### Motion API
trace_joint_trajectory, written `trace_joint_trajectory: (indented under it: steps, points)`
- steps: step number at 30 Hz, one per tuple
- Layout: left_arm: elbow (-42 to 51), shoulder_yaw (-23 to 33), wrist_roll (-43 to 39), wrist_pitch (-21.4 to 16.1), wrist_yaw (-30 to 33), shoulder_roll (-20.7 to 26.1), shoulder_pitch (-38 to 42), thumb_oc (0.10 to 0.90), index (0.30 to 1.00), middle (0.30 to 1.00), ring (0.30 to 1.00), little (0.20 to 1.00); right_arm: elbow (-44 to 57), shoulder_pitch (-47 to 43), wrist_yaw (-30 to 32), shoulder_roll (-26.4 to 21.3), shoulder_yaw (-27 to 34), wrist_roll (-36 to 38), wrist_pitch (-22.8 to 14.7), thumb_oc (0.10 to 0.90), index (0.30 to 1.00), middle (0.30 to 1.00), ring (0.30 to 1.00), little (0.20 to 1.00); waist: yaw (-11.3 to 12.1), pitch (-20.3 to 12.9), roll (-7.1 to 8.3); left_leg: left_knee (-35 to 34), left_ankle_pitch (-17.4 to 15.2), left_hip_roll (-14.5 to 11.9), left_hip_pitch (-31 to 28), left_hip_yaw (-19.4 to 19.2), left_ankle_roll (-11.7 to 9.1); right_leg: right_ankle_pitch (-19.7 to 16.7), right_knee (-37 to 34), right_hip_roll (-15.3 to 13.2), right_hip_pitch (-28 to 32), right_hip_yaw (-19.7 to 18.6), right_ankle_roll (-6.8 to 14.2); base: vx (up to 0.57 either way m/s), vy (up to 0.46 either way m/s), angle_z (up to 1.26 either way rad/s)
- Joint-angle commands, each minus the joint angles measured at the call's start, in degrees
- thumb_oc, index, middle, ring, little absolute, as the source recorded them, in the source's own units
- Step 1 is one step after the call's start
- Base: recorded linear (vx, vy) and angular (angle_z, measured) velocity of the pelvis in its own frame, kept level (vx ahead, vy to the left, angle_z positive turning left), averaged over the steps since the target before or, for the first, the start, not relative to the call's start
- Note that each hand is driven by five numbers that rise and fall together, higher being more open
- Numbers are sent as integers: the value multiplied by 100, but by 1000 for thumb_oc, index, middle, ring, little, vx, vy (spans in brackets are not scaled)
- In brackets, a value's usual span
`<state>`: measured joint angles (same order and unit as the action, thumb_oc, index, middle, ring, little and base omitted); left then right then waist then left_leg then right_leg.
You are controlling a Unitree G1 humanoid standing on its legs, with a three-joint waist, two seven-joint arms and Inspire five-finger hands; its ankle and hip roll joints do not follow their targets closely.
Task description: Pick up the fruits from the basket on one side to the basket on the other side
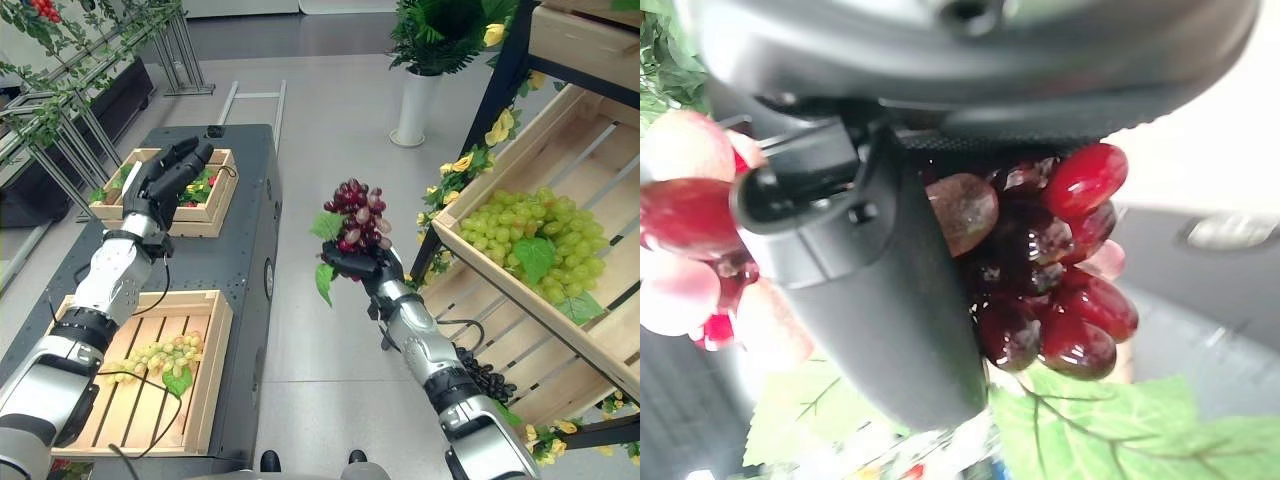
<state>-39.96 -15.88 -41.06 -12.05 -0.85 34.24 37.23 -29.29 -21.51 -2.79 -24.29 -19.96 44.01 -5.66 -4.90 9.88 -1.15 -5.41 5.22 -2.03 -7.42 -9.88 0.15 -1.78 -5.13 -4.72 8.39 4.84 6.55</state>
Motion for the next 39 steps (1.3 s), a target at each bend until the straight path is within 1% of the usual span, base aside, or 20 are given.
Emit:
trace_joint_trajectory:
  steps: [1, 3, 5, 7, 9, 10, 13, 18, 19, 20, 22, 23, 25, 26, 27, 29, 31, 32, 35, 39]
  points:
    - [-328, 519, 48, -660, -130, 213, 118, 800, 900, 900, 900, 900, 105, -140, -521, -132, 493, -459, -967, 400, 300, 300, 300, 300, 55, -558, -25, 41, -1015, 344, -247, 99, -64, 399, 12, 363, 10, 205, -323, 23, 11, -5]
    - [-219, 717, 70, -730, -108, 144, -338, 800, 900, 900, 900, 900, 79, 254, -625, -224, 523, -655, -859, 400, 300, 300, 300, 300, 38, -516, 3, 41, -1019, 336, -257, 71, -47, 393, 12, 371, 6, 171, -321, 44, 7, -17]
    - [-115, 844, 105, -825, -118, 43, -677, 800, 900, 900, 900, 900, 59, 557, -681, -235, 573, -750, -869, 400, 300, 300, 300, 300, 30, -490, 28, 41, -1024, 333, -268, 58, -34, 390, 12, 379, 10, 150, -319, 48, -1, -24]
    - [61, 970, 320, -950, -83, -199, -1182, 800, 900, 900, 900, 900, -6, 960, -712, -230, 681, -987, -873, 400, 300, 300, 300, 300, 25, -432, 69, 41, -1028, 329, -295, 43, -16, 379, 12, 392, 28, 129, -315, 60, -4, -7]
    - [151, 1007, 428, -994, -80, -285, -1396, 800, 900, 900, 900, 900, -25, 1140, -719, -233, 747, -1042, -865, 400, 300, 300, 300, 300, 29, -417, 88, 41, -1032, 327, -310, 37, -6, 373, 12, 393, 38, 127, -306, 71, -6, 0]
    - [315, 1096, 539, -1015, -147, -448, -1782, 800, 900, 900, 900, 900, -78, 1414, -759, -210, 925, -1152, -807, 400, 300, 300, 300, 300, 32, -379, 126, 41, -1032, 325, -322, 28, 6, 354, 14, 399, 45, 123, -294, 82, -9, -1]
    - [462, 1171, 693, -1080, -229, -541, -2118, 800, 900, 900, 900, 900, -171, 1623, -808, -206, 1096, -1211, -754, 400, 300, 300, 300, 300, 38, -333, 161, 41, -1021, 320, -325, 11, 15, 329, 18, 402, 37, 125, -278, 77, -7, -5]
    - [923, 1257, 869, -1054, -349, -562, -2522, 800, 900, 900, 900, 900, -284, 1859, -791, -177, 1369, -981, -676, 400, 300, 300, 300, 300, 59, -174, 219, 41, -990, 305, -281, -50, 36, 318, 101, 409, -64, 115, -274, 48, -5, -9]
    - [1257, 1219, 893, -1008, -314, -585, -2631, 800, 900, 900, 900, 900, -270, 1885, -726, -109, 1507, -565, -637, 400, 300, 300, 300, 300, 84, -4, 249, 125, -974, 293, -157, -95, 59, 356, 300, 396, -249, 103, -286, -20, -5, -7]
    - [1268, 1217, 892, -1014, -314, -589, -2633, 800, 900, 900, 900, 900, -271, 1879, -711, -106, 1515, -527, -643, 400, 300, 300, 300, 300, 86, 8, 251, 145, -979, 292, -137, -99, 61, 361, 323, 395, -271, 103, -288, -64, -10, -7]
    - [1534, 1137, 778, -1012, -332, -619, -2563, 800, 900, 900, 900, 900, -281, 1724, -532, -82, 1648, -71, -762, 400, 300, 300, 300, 300, 119, 328, 279, 497, -1038, 256, 223, -147, 88, 481, 802, 369, -668, 153, -314, -150, -31, -6]
    - [1575, 1110, 763, -1019, -328, -615, -2535, 800, 900, 900, 900, 900, -278, 1686, -519, -82, 1673, -4, -783, 400, 300, 300, 300, 300, 121, 400, 281, 579, -1050, 252, 295, -156, 91, 508, 902, 367, -741, 163, -320, -200, -33, -1]
    - [1731, 1000, 708, -1051, -354, -608, -2397, 800, 900, 900, 900, 900, -250, 1486, -413, -108, 1795, 263, -941, 400, 300, 300, 300, 300, 145, 749, 293, 987, -1114, 227, 645, -200, 96, 606, 1326, 336, -1073, 238, -348, -250, -19, -1]
    - [1887, 886, 655, -1042, -320, -614, -2293, 800, 900, 900, 900, 900, -152, 1328, -342, -149, 1900, 456, -1048, 400, 300, 300, 300, 300, 163, 1009, 304, 1365, -1198, 202, 916, -264, 93, 679, 1663, 294, -1314, 330, -370, -240, -17, -4]
    - [1937, 855, 658, -1042, -295, -620, -2273, 800, 900, 900, 900, 900, -123, 1287, -310, -158, 1933, 485, -1068, 400, 300, 300, 300, 300, 163, 1065, 309, 1477, -1227, 196, 988, -290, 95, 696, 1749, 282, -1379, 352, -375, -197, -8, 2]
    - [2182, 723, 701, -1085, -209, -637, -2220, 800, 900, 900, 900, 900, 4, 1155, -229, -291, 2136, 634, -1137, 400, 300, 300, 300, 300, 165, 1317, 340, 2171, -1419, 182, 1420, -325, 85, 803, 2259, 208, -1729, 443, -426, -134, 6, 10]
    - [2314, 676, 708, -1052, -183, -645, -2194, 800, 900, 900, 900, 900, 28, 1111, -175, -367, 2252, 664, -1154, 400, 300, 300, 300, 300, 164, 1395, 349, 2503, -1544, 187, 1642, -330, 87, 889, 2518, 180, -1912, 478, -455, -76, 7, 5]
    - [2429, 624, 739, -1021, -161, -641, -2162, 800, 900, 900, 900, 900, 38, 1063, -109, -459, 2344, 682, -1224, 400, 300, 300, 300, 300, 167, 1486, 368, 2829, -1688, 205, 1822, -310, 108, 979, 2771, 154, -2058, 504, -482, -63, 0, 5]
    - [2695, 467, 833, -959, -208, -552, -2074, 800, 900, 900, 900, 900, -2, 877, 89, -707, 2600, 863, -1278, 400, 300, 300, 300, 300, 194, 1660, 394, 3404, -1936, 174, 2230, -281, 149, 1166, 3335, 80, -2441, 565, -537, -66, -9, 11]
    - [2979, 248, 746, -877, -187, -381, -1864, 800, 900, 900, 900, 900, -152, 576, 367, -1000, 2703, 873, -1298, 400, 300, 300, 300, 300, 230, 1844, 389, 3831, -2073, 168, 2585, -220, 185, 1280, 3827, 0, -2791, 592, -575, -55, -11, 7]
